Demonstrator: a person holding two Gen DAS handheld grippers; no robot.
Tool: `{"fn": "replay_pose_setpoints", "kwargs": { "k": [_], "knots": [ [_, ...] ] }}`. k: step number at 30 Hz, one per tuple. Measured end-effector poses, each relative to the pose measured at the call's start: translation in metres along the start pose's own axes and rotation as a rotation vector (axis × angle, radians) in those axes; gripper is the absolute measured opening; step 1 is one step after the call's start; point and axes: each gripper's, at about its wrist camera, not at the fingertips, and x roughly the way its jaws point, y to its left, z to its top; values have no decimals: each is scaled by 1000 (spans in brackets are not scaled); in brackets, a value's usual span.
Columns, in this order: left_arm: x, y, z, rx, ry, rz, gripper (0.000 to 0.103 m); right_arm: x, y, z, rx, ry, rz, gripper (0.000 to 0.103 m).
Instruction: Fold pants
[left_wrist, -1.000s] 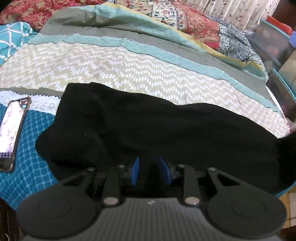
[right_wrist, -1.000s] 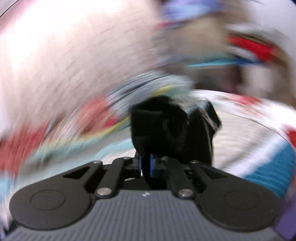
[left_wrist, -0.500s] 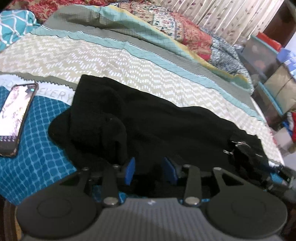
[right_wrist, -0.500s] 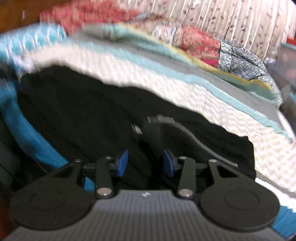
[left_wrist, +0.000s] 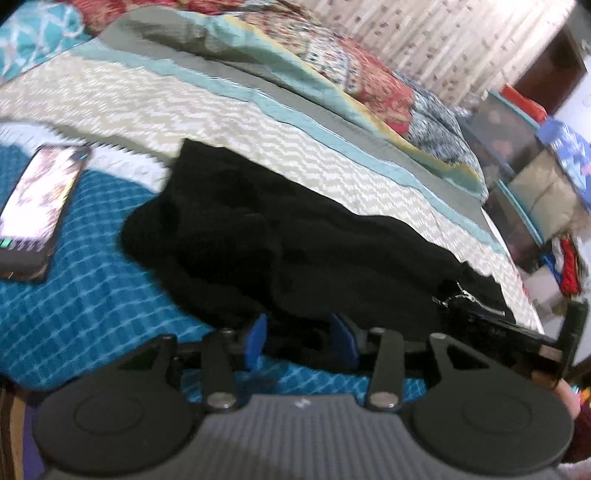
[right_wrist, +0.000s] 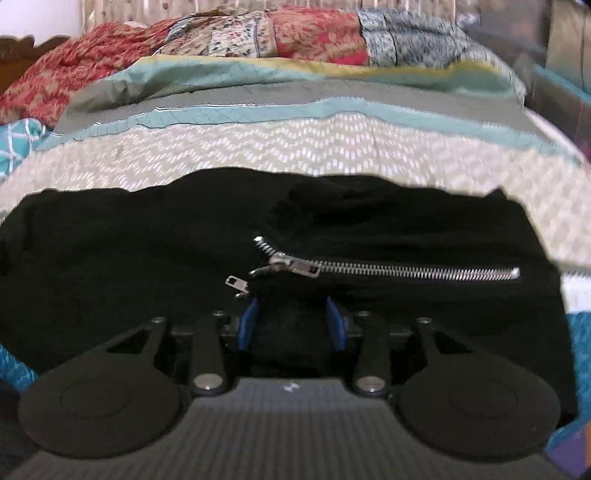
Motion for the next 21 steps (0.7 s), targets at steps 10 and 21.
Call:
{"fn": "replay_pose_setpoints", "kwargs": {
  "k": [10, 21],
  "knots": [
    [0, 32, -3, -126, -5, -13, 47, -24, 35, 4, 121, -115, 189, 44],
    [1, 56, -4, -244, 2, 5, 58, -1, 73, -14, 117, 80, 305, 43]
  ]
}}
